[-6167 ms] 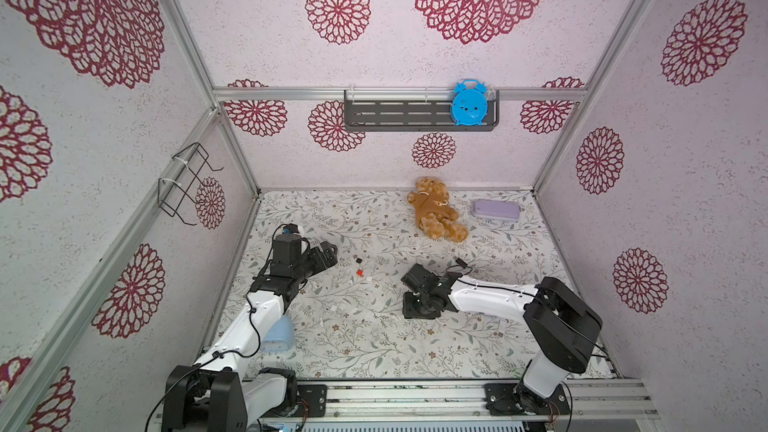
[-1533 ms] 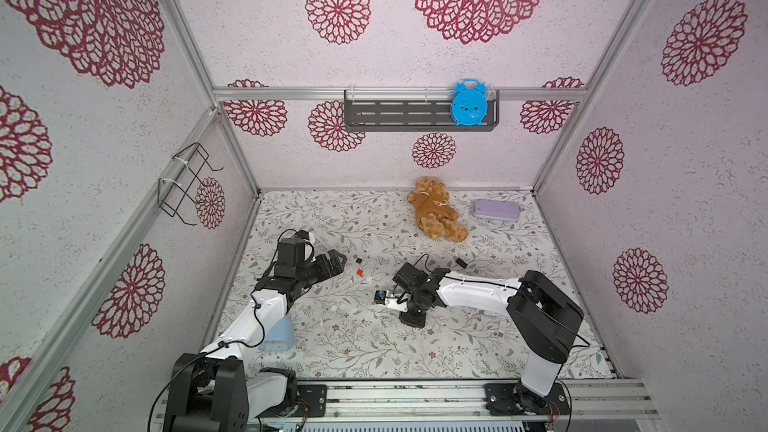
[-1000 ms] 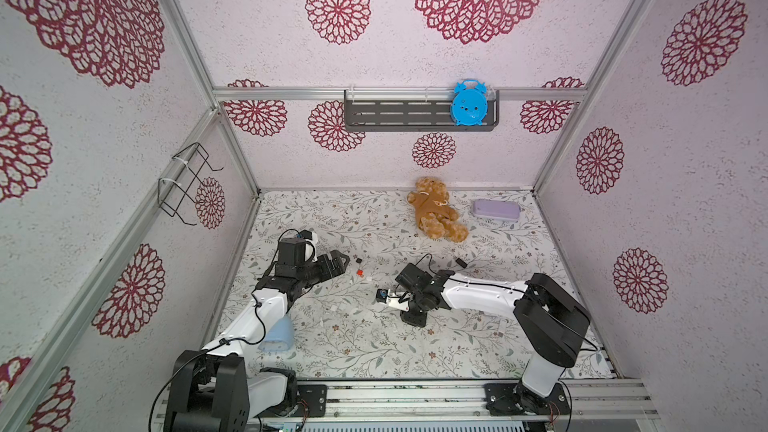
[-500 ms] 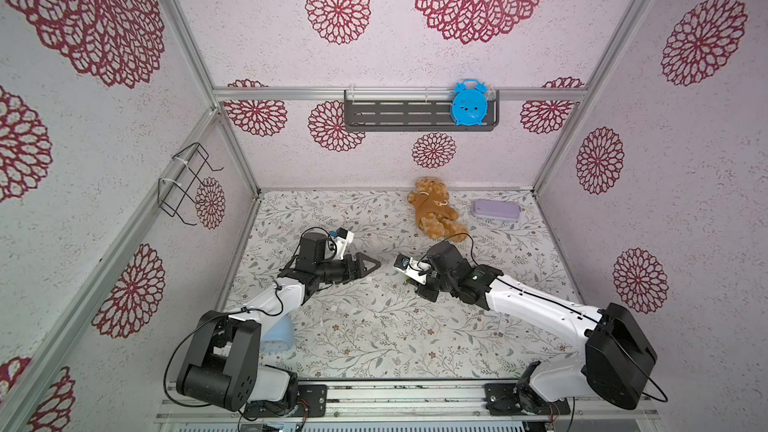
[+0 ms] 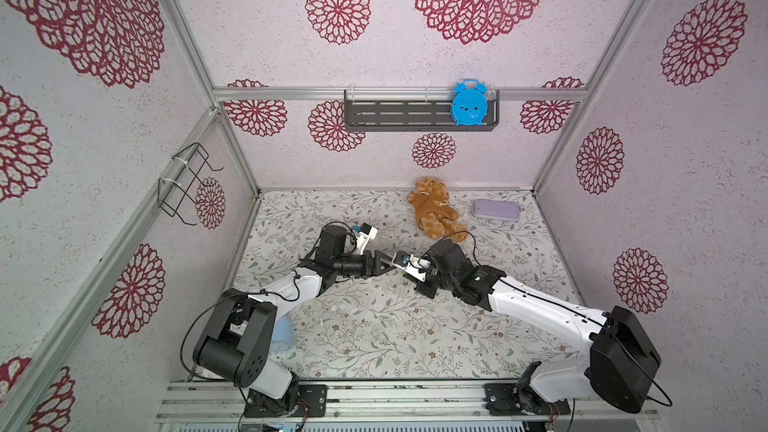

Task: Close the usb drive cover
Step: Pick up the cover from the center of the board.

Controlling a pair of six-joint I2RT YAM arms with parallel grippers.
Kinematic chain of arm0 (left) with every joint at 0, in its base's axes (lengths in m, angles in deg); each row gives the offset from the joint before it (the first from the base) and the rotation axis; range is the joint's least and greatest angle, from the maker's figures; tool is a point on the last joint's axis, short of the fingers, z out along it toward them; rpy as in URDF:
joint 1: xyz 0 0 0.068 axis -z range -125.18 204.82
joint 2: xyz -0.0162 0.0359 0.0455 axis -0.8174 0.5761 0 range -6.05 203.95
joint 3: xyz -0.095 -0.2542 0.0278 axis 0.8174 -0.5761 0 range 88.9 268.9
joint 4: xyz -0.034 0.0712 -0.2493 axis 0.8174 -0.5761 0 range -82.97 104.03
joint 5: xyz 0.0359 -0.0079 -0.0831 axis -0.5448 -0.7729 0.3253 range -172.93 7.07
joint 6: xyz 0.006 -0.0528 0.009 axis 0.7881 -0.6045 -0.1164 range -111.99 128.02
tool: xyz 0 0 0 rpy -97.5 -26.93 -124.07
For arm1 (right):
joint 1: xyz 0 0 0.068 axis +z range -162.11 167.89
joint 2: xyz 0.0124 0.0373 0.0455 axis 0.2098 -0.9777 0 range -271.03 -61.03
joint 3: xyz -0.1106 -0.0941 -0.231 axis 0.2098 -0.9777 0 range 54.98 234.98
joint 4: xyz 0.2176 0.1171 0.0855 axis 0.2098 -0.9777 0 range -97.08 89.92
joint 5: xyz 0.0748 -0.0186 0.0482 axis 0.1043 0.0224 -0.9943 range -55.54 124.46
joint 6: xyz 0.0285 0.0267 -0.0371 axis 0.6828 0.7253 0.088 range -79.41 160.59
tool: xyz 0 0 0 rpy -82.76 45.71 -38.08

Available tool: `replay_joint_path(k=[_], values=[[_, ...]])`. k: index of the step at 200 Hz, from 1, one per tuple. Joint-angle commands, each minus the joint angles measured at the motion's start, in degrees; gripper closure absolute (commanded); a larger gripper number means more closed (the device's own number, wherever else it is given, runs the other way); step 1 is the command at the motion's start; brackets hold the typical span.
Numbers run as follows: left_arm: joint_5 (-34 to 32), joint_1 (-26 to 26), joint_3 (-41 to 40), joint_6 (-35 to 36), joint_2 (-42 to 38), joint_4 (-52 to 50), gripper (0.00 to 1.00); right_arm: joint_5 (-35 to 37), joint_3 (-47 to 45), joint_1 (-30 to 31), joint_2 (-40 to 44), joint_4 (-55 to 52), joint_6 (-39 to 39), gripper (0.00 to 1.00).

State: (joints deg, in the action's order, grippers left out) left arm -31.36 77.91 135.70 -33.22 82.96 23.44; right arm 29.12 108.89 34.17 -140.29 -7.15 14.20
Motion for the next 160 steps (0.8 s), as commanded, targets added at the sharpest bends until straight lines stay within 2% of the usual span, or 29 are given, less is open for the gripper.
replay_joint_path(k=[1,22,56,98,110,160], values=[[-0.6,1.3,1.4,-0.4,1.0,2.6,0.39,-1.2,-0.1,0.1,2.2,3.0,1.2,0.83],[-0.2,2.0,2.0,-1.4,2.0,4.2,0.42,-1.2,-0.5,0.1,2.5,4.0,0.9,0.83],[0.6,2.7,2.2,-2.0,2.7,4.7,0.53,-0.7,-0.7,0.1,2.7,4.4,0.4,0.83],[1.4,2.7,2.0,-2.1,3.2,4.7,0.59,-0.7,-1.1,0.1,2.8,5.5,0.8,0.83],[1.8,2.9,2.1,-2.9,3.6,6.0,0.65,-0.7,-1.2,0.1,2.7,5.5,0.8,0.83],[2.7,2.9,1.8,-3.1,4.2,6.3,0.78,-0.9,-1.4,0.1,2.9,6.2,1.3,0.83]])
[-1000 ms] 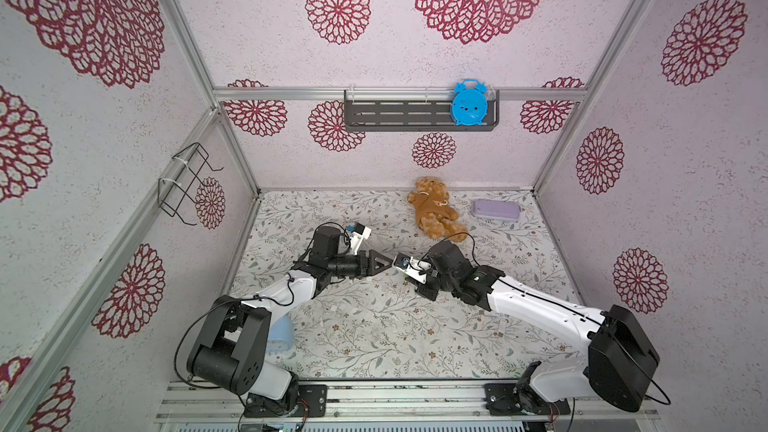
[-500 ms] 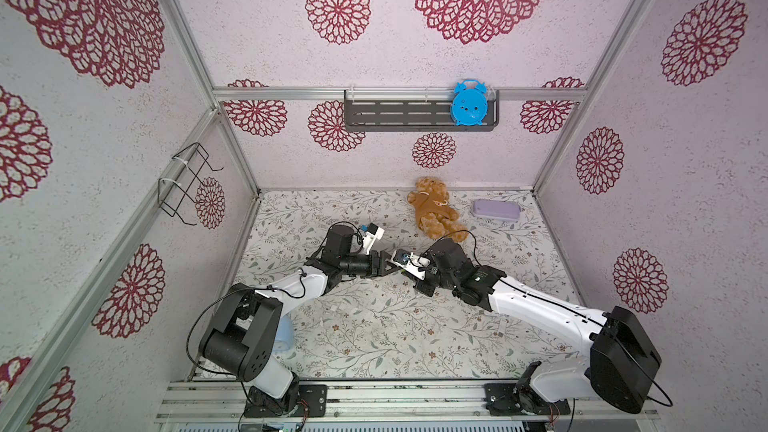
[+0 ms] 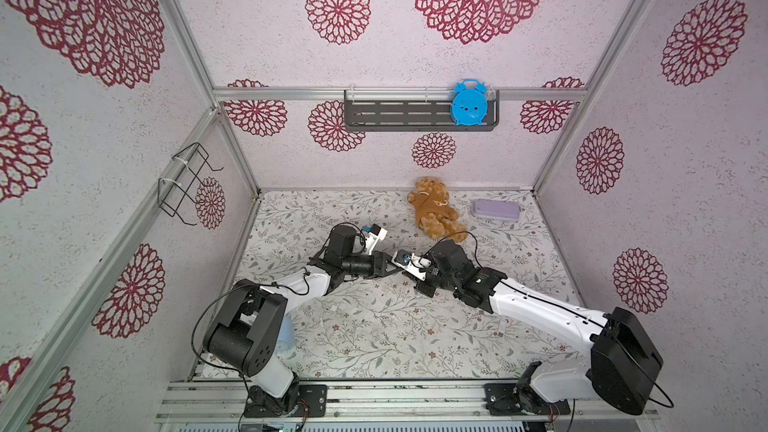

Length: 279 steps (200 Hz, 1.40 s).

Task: Close the usb drive cover
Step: Pick up the cover from the center of the board, then pick up the USB drive from the center of the board.

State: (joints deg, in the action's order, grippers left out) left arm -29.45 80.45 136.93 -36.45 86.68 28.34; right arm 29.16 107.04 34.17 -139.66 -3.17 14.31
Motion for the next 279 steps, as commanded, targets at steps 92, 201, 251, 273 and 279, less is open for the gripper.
replay_joint_path(k=[92,201,251,273,279], values=[[2.9,0.4,2.4,1.9,1.2,-1.6,0.77,0.8,-0.3,0.1,2.4,3.8,1.8,0.83],[-0.7,-0.3,3.3,3.9,-0.1,-5.1,0.9,5.0,-1.7,-0.3,6.4,2.0,5.2,0.68],[-3.7,-3.3,1.1,0.0,-3.1,-0.8,0.9,7.5,-5.4,-15.4,16.1,-5.5,26.4,0.6],[-4.7,-3.5,1.3,0.1,-4.0,-1.5,0.89,7.0,-6.2,-26.0,16.9,-11.8,35.0,0.49],[-4.9,-3.5,1.3,0.1,-4.3,-1.6,0.89,5.5,-6.7,-29.3,17.0,-13.1,36.6,0.49]])
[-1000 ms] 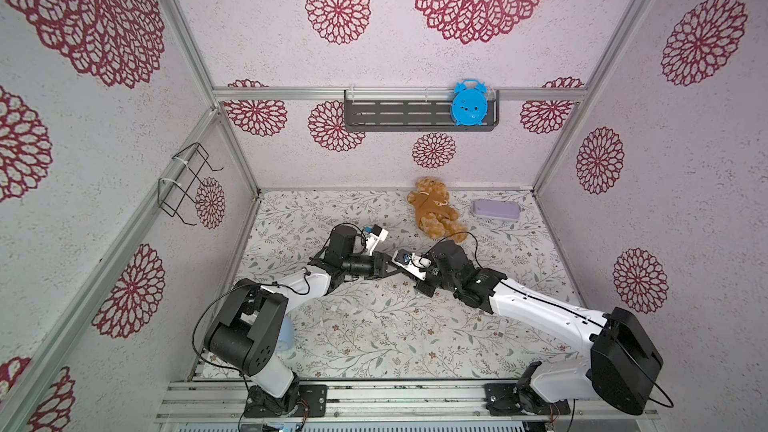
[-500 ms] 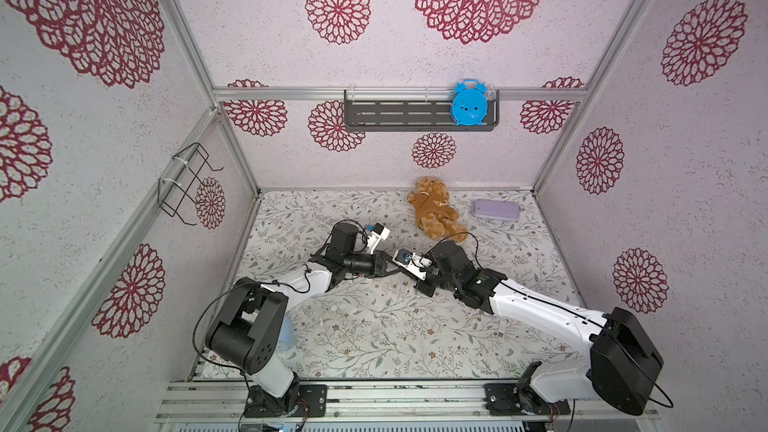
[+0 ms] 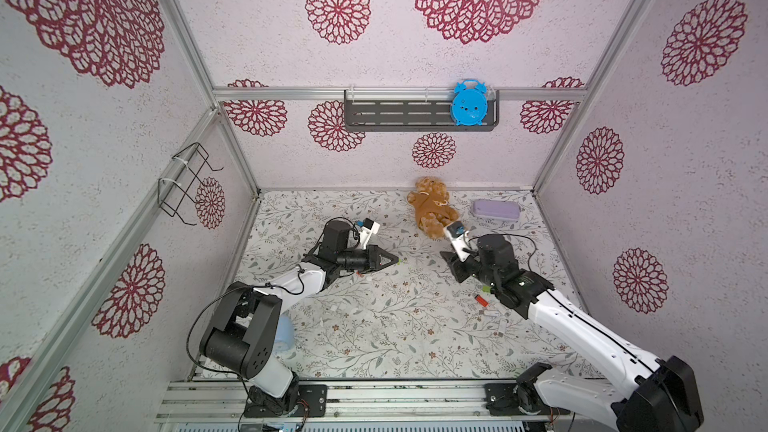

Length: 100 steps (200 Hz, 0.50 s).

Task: Close the usb drive cover
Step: Pick up the USB drive from the center of the board.

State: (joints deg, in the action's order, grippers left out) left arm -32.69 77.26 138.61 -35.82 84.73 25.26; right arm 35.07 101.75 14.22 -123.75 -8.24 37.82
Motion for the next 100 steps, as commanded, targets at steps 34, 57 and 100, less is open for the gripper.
replay_joint_path(k=[34,57,100], values=[[-3.0,-0.3,-0.8,-0.6,-3.4,1.6,0.89,-14.2,-4.6,-27.7,-2.0,-10.7,17.5,0.48],[-3.1,-0.3,-0.7,-0.8,-4.0,1.6,0.89,-17.3,-2.9,-30.5,-9.5,-13.8,14.4,0.48],[-3.2,-0.3,-0.6,-0.8,-4.2,1.5,0.89,-19.3,0.8,-30.3,-20.2,-14.5,12.3,0.47]])
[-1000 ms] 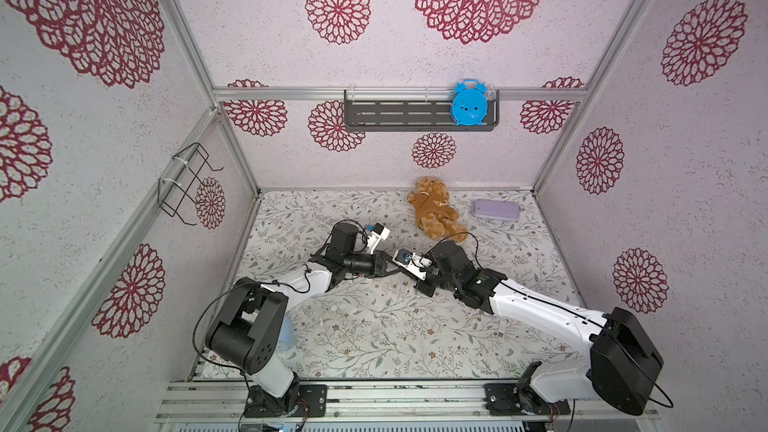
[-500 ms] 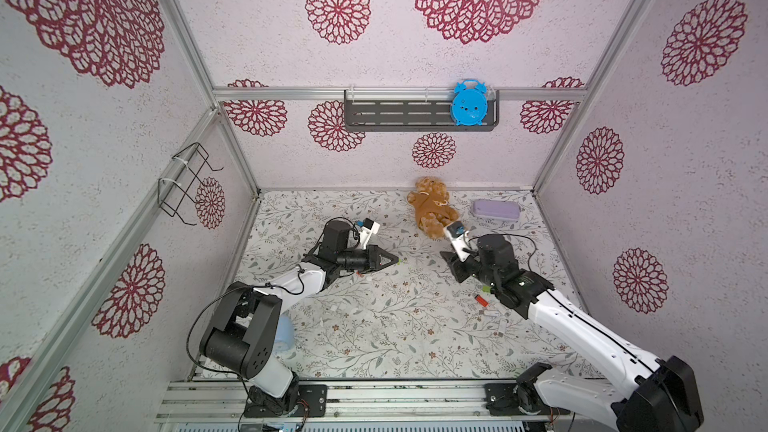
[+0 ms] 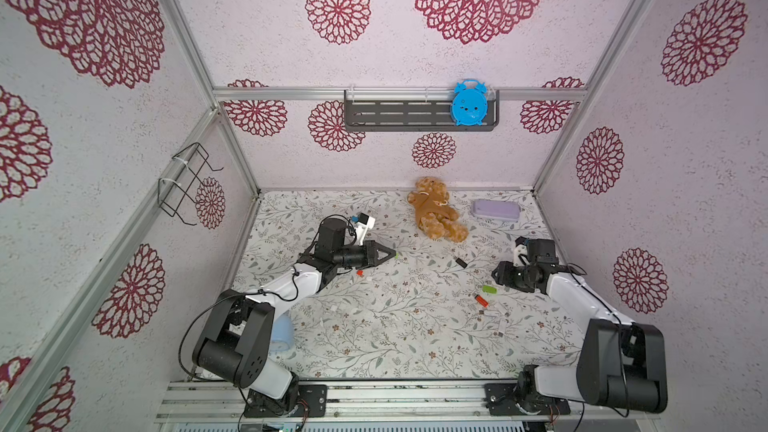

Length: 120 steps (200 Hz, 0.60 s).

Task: Close the usb drive cover
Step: Pick up the USB drive from the center of the board.

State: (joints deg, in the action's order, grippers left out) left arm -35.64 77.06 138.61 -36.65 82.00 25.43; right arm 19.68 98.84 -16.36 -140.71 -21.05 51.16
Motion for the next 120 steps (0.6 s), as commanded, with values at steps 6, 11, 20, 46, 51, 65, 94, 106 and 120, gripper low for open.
replay_joint_path(k=[6,11,20,46,51,65,94,106,120], values=[[-0.2,-0.1,-0.6,0.0,-1.6,1.3,0.89,-3.8,4.5,0.4,-4.5,-2.4,-1.6,0.48],[-0.2,-0.1,-0.5,0.0,-1.6,1.2,0.89,-3.7,4.9,0.5,-5.1,-2.8,-1.9,0.48],[-0.3,-0.1,-0.5,0.1,-1.7,1.0,0.89,-3.0,5.3,0.5,-6.1,-3.0,-1.9,0.48],[-0.5,-0.1,-0.6,0.2,-1.8,0.7,0.89,-0.7,5.8,1.3,-6.8,-4.0,-2.1,0.47],[-0.6,0.0,-0.5,0.3,-1.7,0.7,0.89,-0.7,5.8,1.4,-7.0,-4.1,-2.0,0.47],[-0.4,-0.1,-0.3,0.3,-1.4,0.5,0.89,-0.4,5.8,1.8,-7.1,-4.5,-2.2,0.48],[-0.4,-0.1,-0.1,0.5,-1.3,0.2,0.89,-1.1,5.9,3.5,-6.9,-5.4,-2.9,0.48],[-0.3,-0.1,0.1,0.7,-1.1,0.1,0.89,0.0,6.2,4.2,-7.4,-6.2,-3.0,0.48],[-0.4,-0.1,0.1,0.7,-1.2,0.1,0.89,1.2,6.3,4.9,-7.8,-6.4,-3.3,0.48]])
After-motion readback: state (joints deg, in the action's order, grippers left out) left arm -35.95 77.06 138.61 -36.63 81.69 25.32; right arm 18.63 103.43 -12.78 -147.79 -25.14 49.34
